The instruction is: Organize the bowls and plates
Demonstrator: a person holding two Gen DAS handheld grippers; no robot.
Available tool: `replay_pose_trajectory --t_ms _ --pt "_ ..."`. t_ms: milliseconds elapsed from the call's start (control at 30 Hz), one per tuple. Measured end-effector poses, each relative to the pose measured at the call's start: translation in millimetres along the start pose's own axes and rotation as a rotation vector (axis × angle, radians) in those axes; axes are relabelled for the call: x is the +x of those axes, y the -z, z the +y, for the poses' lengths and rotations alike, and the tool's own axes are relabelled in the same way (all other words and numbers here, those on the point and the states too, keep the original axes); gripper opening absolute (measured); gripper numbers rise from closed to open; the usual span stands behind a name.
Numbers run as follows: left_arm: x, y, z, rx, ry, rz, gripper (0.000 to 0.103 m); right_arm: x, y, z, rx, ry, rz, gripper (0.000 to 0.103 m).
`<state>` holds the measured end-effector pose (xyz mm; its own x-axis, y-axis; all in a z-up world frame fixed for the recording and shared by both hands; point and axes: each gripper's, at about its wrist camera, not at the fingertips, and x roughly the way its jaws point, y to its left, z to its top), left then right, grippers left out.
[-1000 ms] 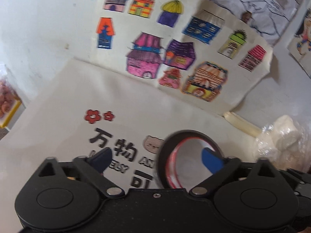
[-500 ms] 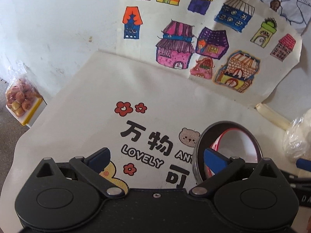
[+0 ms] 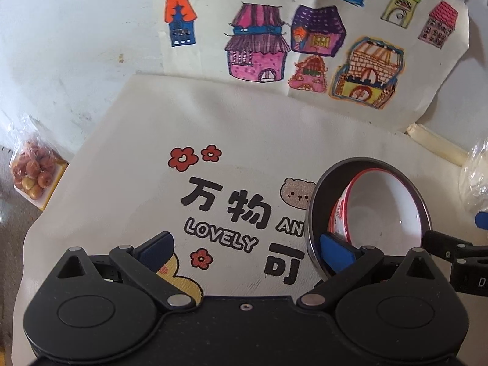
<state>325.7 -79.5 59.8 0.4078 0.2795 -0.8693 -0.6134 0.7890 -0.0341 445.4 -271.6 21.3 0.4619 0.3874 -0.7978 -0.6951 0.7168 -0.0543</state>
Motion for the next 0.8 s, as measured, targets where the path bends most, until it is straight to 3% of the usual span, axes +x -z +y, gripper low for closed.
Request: replay_pose_trajectory --t_ms 167,467,667,800 --pt "8 0 -6 0.034 -0.015 0.019 0.099 6 -1 -5 0.003 -0.009 0.008 0.101" --pt "13 -1 -8 0.019 0.025 0.029 0.085 22 -5 0 0.005 -0.06 0.029 0.077" --pt "16 1 -1 -0.078 0.156 0.051 0.052 27 -6 -2 0.031 -0.146 0.04 0.05" --pt "16 1 -3 -0.113 0.201 0.052 0.029 28 -7 -1 0.041 -0.192 0.045 0.033"
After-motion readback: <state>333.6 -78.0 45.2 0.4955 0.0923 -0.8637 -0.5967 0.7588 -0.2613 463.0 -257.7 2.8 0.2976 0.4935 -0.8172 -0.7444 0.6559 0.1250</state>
